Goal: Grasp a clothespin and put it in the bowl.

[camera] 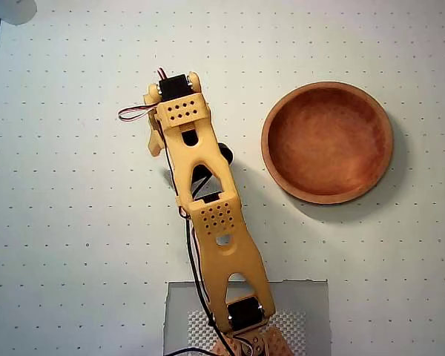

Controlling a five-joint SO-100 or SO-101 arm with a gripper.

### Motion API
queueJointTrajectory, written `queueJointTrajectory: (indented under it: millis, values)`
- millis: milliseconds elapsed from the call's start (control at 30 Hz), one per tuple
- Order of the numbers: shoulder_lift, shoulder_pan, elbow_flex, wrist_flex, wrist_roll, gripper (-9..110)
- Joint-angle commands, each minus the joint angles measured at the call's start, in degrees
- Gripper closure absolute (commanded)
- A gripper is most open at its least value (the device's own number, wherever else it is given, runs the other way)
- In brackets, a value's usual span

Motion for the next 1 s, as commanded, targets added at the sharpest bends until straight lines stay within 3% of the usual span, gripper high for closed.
queueJointTrajectory:
  millis: [0,967]
  values:
    - [1.7,0.0,-3.3,-0.8,-0.4,75]
    - [-2.5,0.7,-2.7,-0.4,-0.4,75]
